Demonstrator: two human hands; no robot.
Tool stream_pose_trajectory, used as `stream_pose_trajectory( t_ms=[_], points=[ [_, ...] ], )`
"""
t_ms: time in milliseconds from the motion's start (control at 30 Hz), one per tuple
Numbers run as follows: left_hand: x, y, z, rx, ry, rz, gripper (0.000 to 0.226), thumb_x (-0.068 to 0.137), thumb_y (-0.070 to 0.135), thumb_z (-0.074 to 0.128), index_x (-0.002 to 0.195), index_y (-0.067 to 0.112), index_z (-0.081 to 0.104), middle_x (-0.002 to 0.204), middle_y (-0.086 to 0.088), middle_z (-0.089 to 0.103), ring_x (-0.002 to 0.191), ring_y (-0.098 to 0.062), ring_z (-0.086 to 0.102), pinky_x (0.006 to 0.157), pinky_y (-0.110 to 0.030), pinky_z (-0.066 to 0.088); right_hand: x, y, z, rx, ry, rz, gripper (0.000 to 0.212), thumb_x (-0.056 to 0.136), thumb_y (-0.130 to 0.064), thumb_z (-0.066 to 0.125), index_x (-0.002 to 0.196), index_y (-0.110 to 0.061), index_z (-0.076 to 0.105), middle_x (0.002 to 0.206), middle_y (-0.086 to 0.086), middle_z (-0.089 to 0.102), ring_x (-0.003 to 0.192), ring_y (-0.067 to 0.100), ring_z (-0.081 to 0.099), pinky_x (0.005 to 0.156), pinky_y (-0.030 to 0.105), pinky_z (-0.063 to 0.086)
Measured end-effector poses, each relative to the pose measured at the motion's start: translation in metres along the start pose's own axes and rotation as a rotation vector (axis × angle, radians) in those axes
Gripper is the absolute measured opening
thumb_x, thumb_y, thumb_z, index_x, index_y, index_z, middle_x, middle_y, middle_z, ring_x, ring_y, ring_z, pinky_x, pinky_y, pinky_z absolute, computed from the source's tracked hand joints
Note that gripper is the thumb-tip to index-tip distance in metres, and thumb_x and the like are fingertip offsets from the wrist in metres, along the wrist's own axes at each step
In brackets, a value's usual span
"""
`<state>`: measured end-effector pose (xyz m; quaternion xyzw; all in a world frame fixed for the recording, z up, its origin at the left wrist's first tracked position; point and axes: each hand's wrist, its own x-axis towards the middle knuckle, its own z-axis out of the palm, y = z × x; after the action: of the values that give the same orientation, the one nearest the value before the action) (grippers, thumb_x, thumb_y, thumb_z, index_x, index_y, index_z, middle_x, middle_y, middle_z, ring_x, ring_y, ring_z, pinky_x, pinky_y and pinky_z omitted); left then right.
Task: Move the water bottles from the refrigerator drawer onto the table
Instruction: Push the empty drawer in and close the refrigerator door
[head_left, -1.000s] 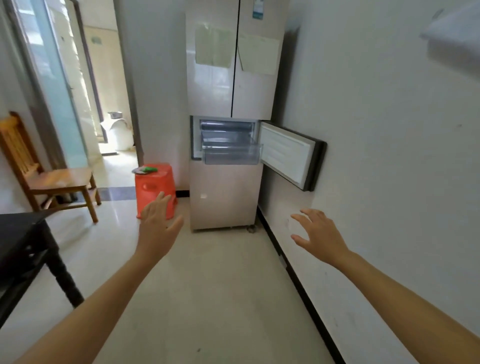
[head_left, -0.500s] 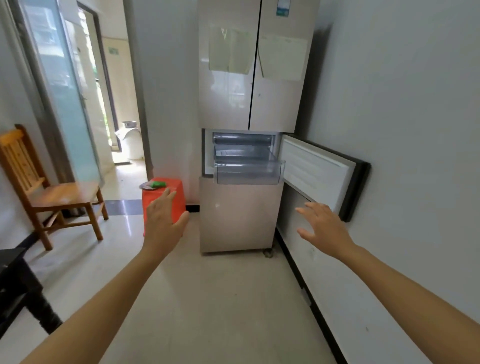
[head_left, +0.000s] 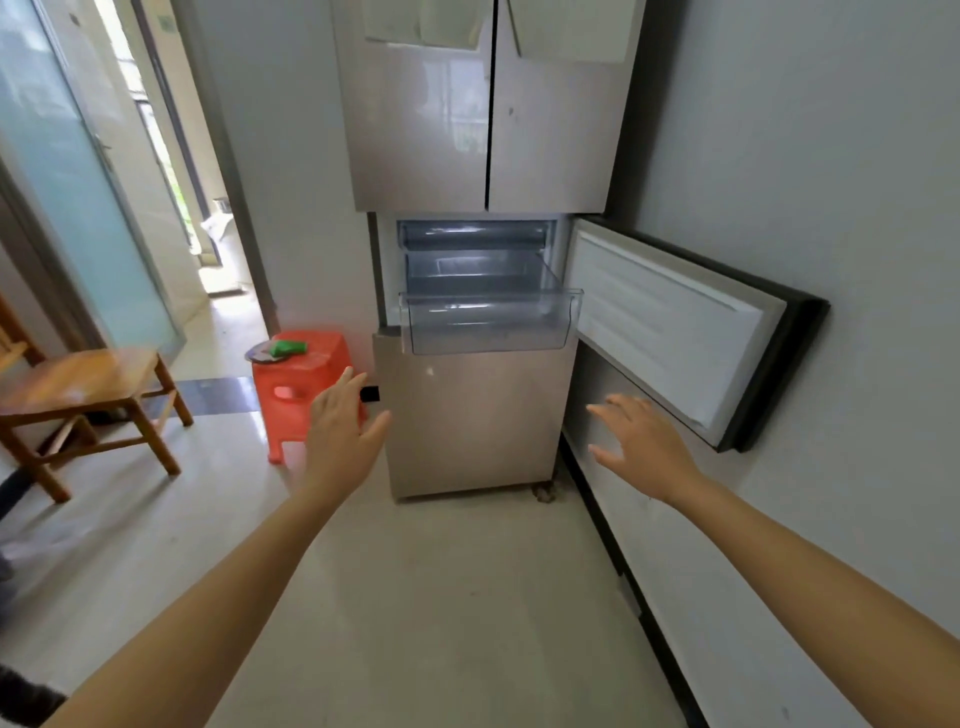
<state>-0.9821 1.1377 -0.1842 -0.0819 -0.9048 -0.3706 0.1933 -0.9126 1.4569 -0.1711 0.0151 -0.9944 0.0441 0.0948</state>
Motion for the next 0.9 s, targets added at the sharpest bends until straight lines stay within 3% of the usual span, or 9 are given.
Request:
stream_pose_trajectory(
  t_ms=[333,533,900],
  points=[
    [0.131,0.012,0.101,0.119,-0.03,-0.1,0.055,0.09,0.027,0.054,0.14,0.014,0.034,0.151,-0.005,0.028,0.138,-0.026,0.022,0.11,-0.045,0.023,0.184,0.064,0.015,0.006,-0.088,-0.082,0.057,0.093,-0.039,0.046,0.144,-0.022,0.026,0.151,0.004,0.023,0.14,0.022,0.018,0.111,0.038,0.024],
    [0.184,-0.019,0.148,0.167,-0.063,-0.173,0.055,0.09,0.026,0.053,0.14,0.014,0.033,0.152,-0.003,0.025,0.14,-0.025,0.019,0.108,-0.045,0.026,0.26,0.083,0.051,0.003,-0.131,-0.12,0.057,0.093,-0.039,0.047,0.144,-0.023,0.027,0.151,0.004,0.023,0.14,0.022,0.02,0.113,0.037,0.024],
    [0.336,-0.075,0.23,0.163,-0.081,-0.143,0.057,0.087,0.025,0.056,0.139,0.011,0.037,0.152,-0.007,0.026,0.138,-0.03,0.02,0.11,-0.043,0.024,0.439,0.102,0.094,-0.081,-0.186,-0.084,0.057,0.093,-0.04,0.046,0.144,-0.023,0.025,0.151,0.006,0.024,0.138,0.024,0.022,0.11,0.037,0.023]
  ],
)
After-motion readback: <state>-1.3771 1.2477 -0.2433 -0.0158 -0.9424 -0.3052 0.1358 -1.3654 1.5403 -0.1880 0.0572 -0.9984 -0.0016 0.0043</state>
